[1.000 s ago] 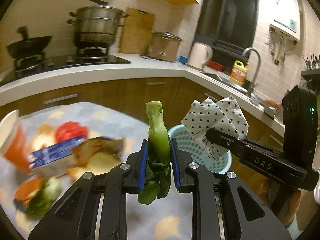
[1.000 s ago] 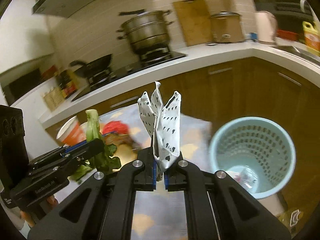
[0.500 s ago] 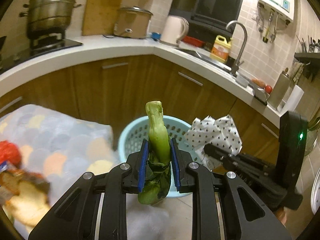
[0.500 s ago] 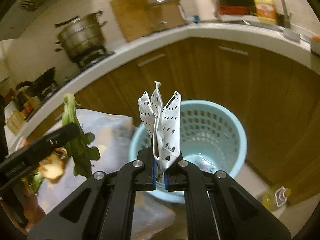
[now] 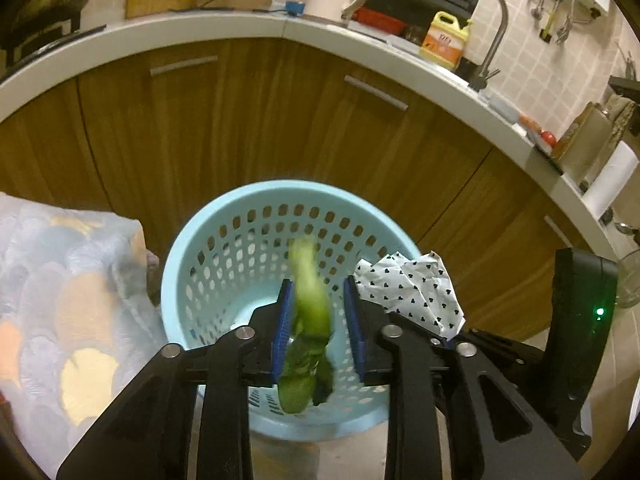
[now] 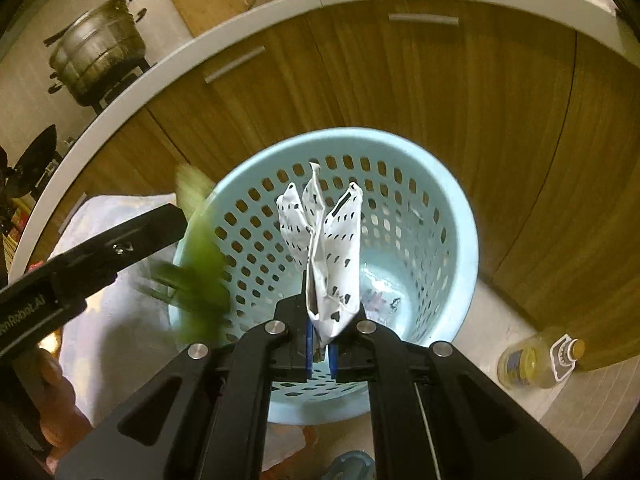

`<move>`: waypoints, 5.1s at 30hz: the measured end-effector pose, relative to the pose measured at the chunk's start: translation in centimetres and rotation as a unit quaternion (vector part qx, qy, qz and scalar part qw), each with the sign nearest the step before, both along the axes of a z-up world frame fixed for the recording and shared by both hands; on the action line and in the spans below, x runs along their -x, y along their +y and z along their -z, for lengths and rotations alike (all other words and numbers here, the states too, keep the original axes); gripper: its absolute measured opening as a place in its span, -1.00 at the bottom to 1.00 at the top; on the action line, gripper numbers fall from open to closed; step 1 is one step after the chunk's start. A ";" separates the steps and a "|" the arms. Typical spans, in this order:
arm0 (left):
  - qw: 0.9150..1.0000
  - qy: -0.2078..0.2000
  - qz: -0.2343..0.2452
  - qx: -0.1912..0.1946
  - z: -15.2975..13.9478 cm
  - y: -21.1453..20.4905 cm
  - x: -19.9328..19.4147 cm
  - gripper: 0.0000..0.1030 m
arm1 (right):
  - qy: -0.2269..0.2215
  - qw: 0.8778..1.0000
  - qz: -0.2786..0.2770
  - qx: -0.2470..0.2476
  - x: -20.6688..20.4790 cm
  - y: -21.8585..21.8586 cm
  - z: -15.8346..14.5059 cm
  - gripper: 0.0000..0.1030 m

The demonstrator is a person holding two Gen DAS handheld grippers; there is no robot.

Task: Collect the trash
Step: 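Carry the bok choy and dotted paper over the basket and open both grippers, then move both tools back over the table toward the remaining items, then grasp the orange snack bag with the left gripper while the right gripper grasps the bok choy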

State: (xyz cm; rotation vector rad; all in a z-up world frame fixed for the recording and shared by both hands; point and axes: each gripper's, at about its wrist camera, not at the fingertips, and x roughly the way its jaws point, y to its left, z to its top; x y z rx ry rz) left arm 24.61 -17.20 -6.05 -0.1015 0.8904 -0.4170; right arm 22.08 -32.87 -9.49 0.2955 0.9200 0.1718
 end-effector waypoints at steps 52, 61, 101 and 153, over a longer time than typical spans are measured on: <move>0.935 -0.138 -0.318 -0.070 -8.1 29.2 27.7 0.51 | -0.143 0.943 -0.299 -0.012 14.4 27.7 -7.4 -0.41; 0.946 -0.098 -0.280 -0.127 -5.0 32.1 26.6 0.52 | -0.135 0.938 -0.317 0.023 14.7 30.9 -5.8 -0.41; 0.933 -0.125 -0.338 -0.003 -4.3 40.0 31.9 -0.92 | 0.063 0.928 -0.361 -0.061 15.2 42.2 -3.6 0.10; 0.941 -0.128 -0.313 -0.011 -5.2 35.6 31.8 -0.92 | -0.049 0.954 -0.274 0.107 22.1 40.7 -3.6 -0.46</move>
